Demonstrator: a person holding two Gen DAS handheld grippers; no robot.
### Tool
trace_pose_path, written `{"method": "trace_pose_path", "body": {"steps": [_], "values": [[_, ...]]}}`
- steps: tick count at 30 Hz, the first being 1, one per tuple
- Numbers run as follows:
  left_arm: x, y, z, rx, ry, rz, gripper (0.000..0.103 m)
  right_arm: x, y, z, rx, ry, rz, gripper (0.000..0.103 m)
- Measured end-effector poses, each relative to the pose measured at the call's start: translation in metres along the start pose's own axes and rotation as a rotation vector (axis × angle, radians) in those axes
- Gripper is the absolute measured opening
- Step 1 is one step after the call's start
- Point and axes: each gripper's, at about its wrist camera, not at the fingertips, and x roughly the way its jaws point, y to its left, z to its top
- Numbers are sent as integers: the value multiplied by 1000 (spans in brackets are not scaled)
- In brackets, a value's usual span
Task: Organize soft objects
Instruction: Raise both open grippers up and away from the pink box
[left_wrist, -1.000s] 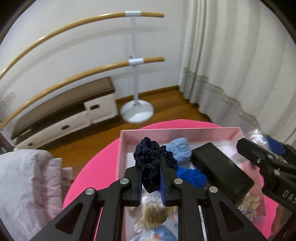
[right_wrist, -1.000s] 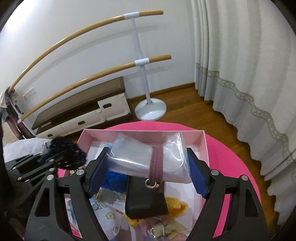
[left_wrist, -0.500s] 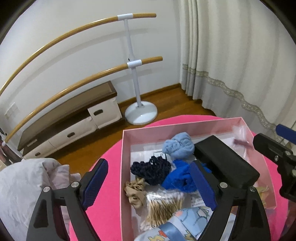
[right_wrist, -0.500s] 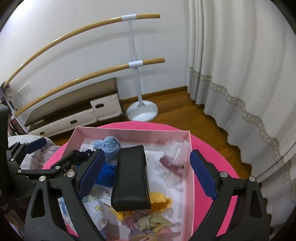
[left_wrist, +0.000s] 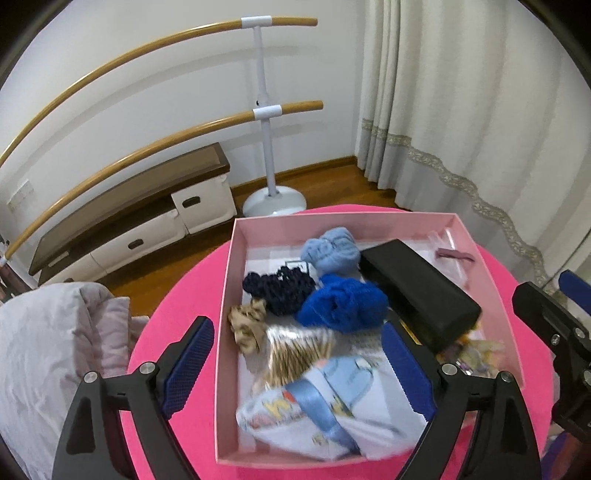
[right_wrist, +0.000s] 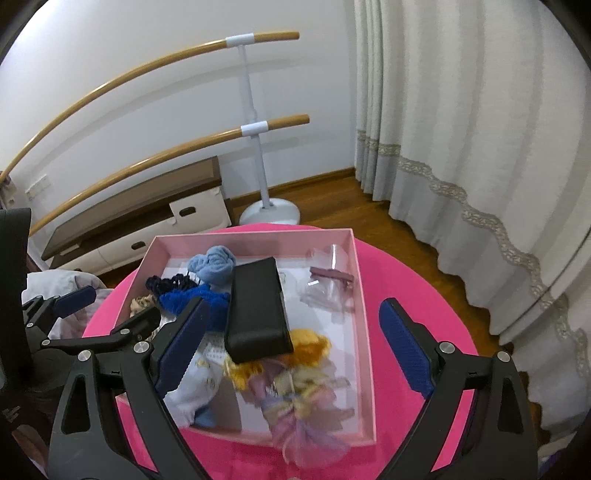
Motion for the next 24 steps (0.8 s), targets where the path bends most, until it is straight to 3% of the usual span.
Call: {"method": "trace_pose_path", "body": {"steps": [5,9,13,18,24], "values": [[-30,-1,-26,-37,-37,-42,92,-29,2,-24,9,-39,-19,92],[-49,-7,-46,-21,-44,-12,92,-51,7,-40,-1,-61,-45,92],[-75,-13,-65,-17,-64,-36,92,-79,10,-52,3,-108,-61,92],[-121,-22,-89,-6,-142,-7,92,-112,16,-63,-19,-173,-115,92],[-175,-23,-109,-27,-236,-28,97,-163,15,-73,-11,-290,-144,93]]}}
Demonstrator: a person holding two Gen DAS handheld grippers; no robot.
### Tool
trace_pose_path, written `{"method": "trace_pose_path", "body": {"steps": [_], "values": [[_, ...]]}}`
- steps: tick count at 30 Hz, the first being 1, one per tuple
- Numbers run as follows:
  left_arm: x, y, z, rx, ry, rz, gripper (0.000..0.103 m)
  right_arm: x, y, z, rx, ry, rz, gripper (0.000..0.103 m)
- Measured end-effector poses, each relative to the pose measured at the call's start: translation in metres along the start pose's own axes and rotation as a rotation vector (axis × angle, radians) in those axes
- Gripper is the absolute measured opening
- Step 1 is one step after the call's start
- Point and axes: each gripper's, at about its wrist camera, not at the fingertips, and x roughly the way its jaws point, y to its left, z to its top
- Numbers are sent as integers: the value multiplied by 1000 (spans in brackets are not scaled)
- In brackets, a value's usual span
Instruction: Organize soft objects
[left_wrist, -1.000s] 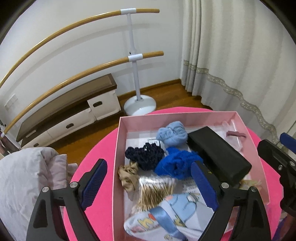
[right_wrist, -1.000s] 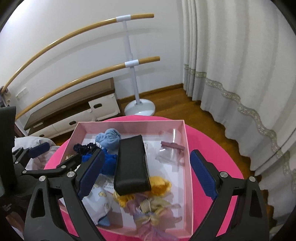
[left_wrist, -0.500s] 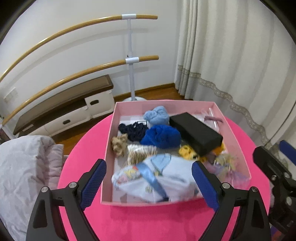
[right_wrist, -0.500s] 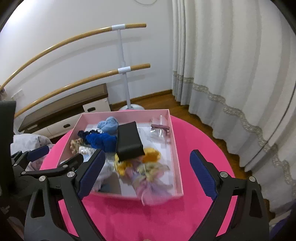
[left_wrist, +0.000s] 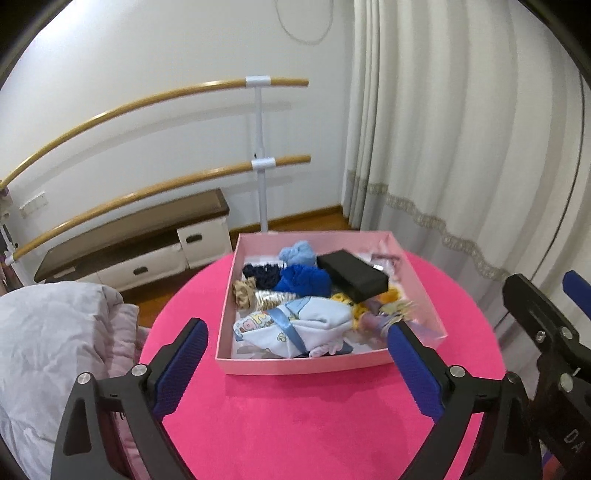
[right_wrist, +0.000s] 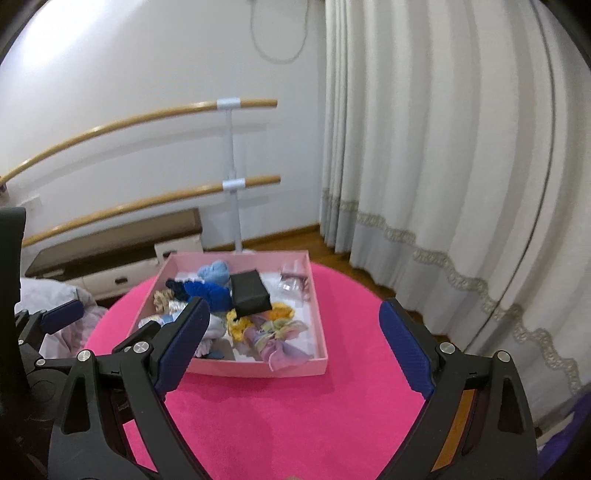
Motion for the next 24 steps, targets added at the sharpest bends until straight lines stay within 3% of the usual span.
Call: {"method": "trace_pose_path", "body": {"steps": [9,17,21,23,24], "values": [[-77,8,-7,-24,-152,10,103,-61,-7,13,21,-167,-38,93],[-130,7,-15,-23,-263,28,103,-85,-7,17,43,-237,-53,93],[-139,4,-19,-21,-290,42,103,-96,-8,18,51,-271,-59,93],[-141,3,-21,-20,-299,56,103,-101,-11,16,57,-287,-66,103],[-144,3,-22,-21,-307,58,103,-105,-12,16,64,-310,-76,103]]}}
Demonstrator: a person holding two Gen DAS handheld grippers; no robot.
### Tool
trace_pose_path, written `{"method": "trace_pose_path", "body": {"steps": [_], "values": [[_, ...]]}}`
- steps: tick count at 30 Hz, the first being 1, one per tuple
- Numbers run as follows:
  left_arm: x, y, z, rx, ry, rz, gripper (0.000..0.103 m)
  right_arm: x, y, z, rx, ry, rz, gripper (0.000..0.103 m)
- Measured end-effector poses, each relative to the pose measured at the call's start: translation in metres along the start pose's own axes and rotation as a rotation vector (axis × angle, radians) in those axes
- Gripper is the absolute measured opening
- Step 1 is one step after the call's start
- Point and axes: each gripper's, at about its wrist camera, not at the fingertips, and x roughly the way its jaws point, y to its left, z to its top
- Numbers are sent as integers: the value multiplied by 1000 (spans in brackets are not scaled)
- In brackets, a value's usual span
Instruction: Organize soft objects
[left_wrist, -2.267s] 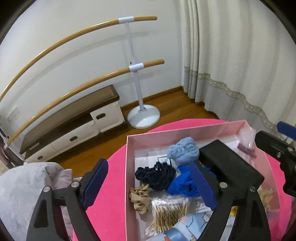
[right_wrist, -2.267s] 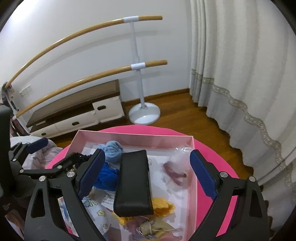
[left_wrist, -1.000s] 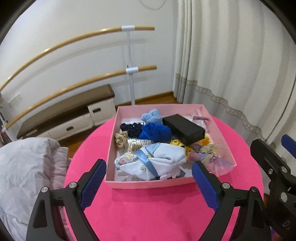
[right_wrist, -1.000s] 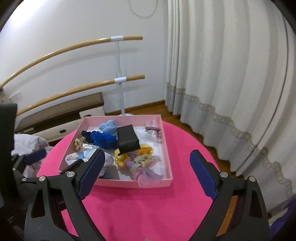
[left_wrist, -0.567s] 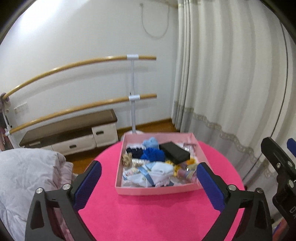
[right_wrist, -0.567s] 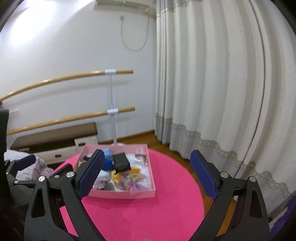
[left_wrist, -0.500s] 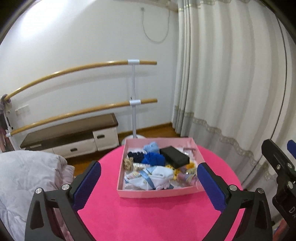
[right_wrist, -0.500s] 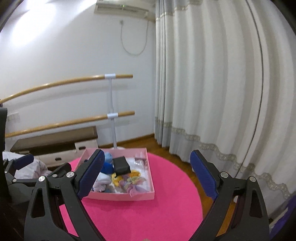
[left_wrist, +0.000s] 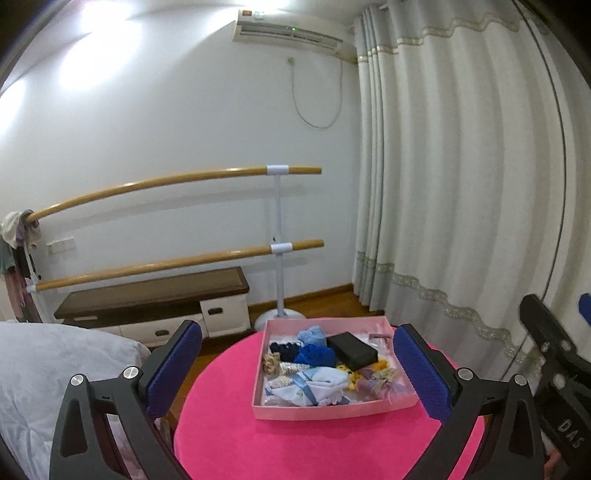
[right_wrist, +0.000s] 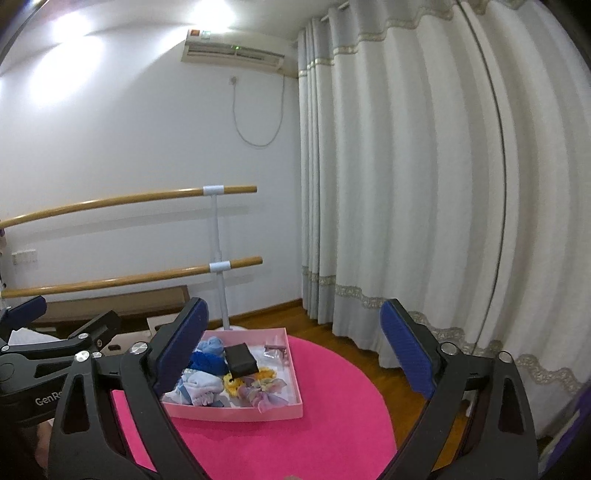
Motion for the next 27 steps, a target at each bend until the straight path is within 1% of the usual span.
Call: {"method": "trace_pose_path", "body": {"steps": [2,4,8,16,27], "values": [[-2,0,-1,-4,-5,-11,103,-5,-3,1,7,-17,-10,103],[-4,-2,-1,-1,-11,-11,103,-10,-6,3,16,-34,6,103],[-2,-3,-4,-4,-27,-16,103,-14,-4,4,4,-49,-3,103],[1,0,-9,-3,-44,-2,103,-13,-6,5,10,-46,0,103],[10,1,-11,-3,-43,-11,103,-15,-4,5,5,-56,1,103]]}}
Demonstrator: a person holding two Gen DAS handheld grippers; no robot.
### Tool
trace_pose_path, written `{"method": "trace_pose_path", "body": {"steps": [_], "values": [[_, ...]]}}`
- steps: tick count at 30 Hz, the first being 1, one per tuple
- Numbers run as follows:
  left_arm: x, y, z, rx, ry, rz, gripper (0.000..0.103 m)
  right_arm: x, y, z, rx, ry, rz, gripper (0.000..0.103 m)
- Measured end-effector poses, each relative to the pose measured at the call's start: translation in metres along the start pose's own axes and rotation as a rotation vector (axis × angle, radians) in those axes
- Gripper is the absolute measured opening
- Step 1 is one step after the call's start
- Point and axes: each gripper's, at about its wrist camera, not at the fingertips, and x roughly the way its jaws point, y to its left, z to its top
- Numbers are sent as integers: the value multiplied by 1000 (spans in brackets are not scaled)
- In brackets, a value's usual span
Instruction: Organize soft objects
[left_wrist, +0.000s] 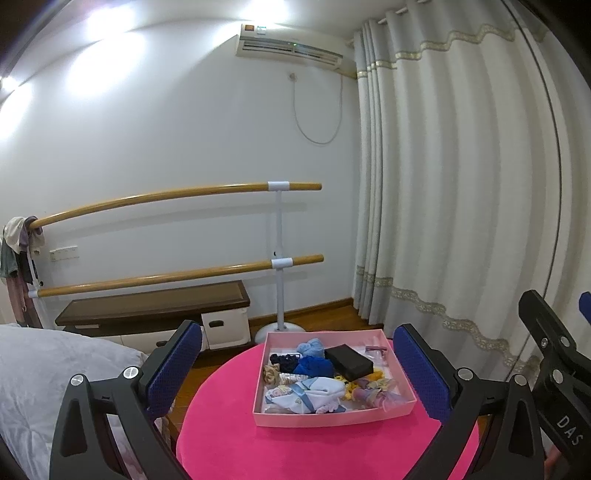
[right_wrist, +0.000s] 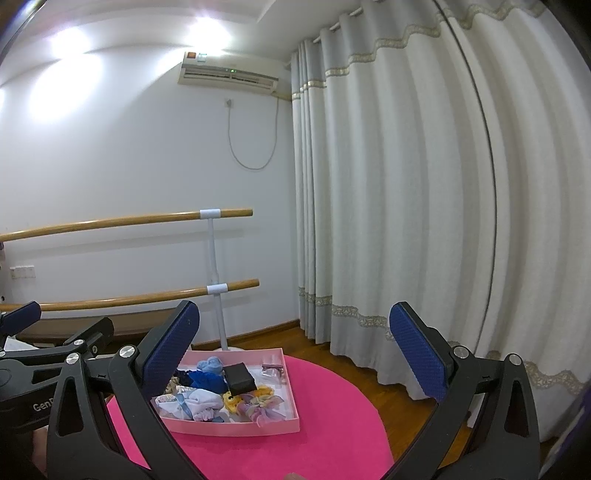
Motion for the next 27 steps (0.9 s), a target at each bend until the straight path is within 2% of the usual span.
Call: {"method": "trace_pose_path", "body": {"steps": [27], "values": [[13,-9,-1,14,14,-16,103,11,-7,-2,-10,24,-22,103]]}}
